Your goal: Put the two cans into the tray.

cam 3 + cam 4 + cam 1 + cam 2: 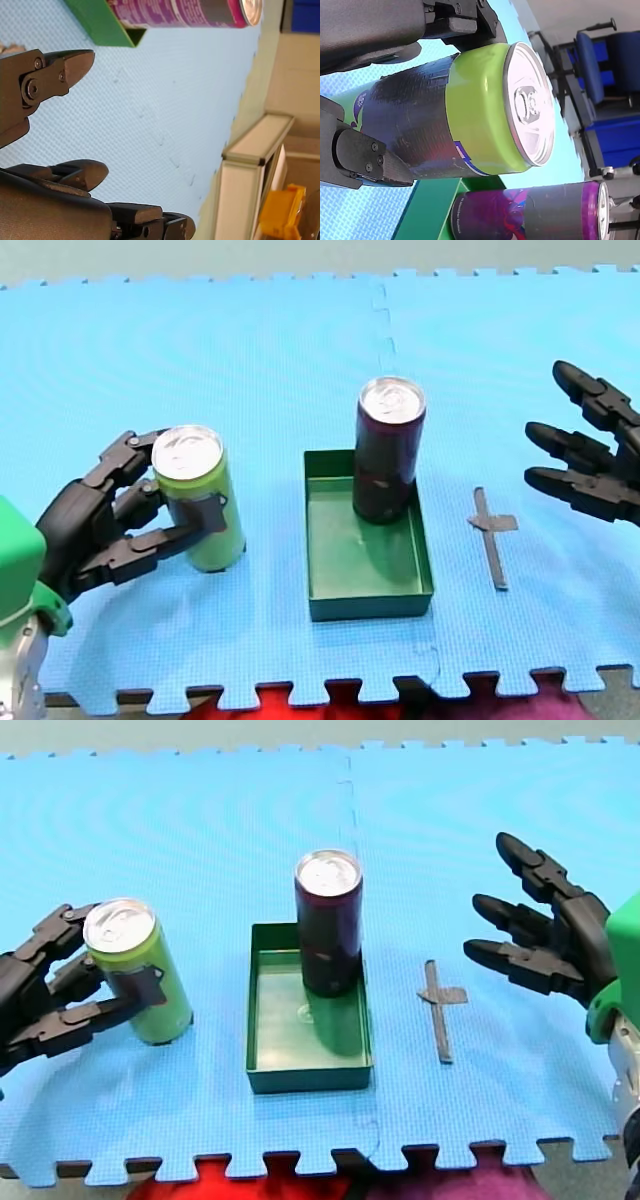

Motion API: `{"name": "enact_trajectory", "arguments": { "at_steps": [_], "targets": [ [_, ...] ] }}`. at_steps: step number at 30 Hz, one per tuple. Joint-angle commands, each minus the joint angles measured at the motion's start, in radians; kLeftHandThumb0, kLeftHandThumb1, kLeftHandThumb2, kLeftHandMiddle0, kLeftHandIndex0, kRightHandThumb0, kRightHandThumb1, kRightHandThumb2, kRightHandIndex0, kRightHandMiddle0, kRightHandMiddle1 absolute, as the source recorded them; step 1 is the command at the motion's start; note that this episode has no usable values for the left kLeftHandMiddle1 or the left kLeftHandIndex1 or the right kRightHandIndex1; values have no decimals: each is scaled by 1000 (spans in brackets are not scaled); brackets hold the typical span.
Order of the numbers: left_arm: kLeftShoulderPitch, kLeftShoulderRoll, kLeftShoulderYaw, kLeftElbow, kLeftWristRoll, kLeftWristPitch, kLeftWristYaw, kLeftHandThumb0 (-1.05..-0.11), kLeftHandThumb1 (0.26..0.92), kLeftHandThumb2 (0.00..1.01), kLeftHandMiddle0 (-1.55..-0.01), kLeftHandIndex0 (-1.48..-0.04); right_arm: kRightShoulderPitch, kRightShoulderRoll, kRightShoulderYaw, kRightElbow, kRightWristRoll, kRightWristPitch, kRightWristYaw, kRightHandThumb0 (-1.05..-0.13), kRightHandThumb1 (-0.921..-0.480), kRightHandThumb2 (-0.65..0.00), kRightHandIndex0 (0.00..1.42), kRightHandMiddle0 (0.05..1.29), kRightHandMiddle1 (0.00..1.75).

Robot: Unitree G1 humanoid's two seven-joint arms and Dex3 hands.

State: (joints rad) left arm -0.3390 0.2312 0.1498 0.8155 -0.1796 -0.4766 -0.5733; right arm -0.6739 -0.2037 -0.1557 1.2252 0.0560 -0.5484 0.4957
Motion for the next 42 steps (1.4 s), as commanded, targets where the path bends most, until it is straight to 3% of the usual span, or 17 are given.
{"name": "enact_trajectory", "arguments": {
  "at_steps": [1, 23, 33, 42],
  "targets": [
    [-9, 3, -3, 8, 6, -11, 6, -1048, 921, 72, -189, -57, 0, -4, -1, -4, 0, -7, -4, -1048, -868, -5, 418, 111, 0],
    [-30, -1, -19, 24, 22, -21, 19, -1048, 921, 91, -148, -57, 4, -10, 5, -7, -6, -18, -26, -1048, -886, -7, 415, 115, 1],
    [-70, -20, -33, 66, 36, -47, 24, -1048, 921, 95, -137, -59, 3, -9, 9, -10, -7, -18, -33, -1048, -897, -9, 415, 117, 2],
    [-64, -19, -35, 49, 35, -41, 15, -1048, 921, 93, -134, -61, 1, -11, 6, -12, -2, -15, -28, -1048, -901, -7, 416, 119, 2]
  ]
}}
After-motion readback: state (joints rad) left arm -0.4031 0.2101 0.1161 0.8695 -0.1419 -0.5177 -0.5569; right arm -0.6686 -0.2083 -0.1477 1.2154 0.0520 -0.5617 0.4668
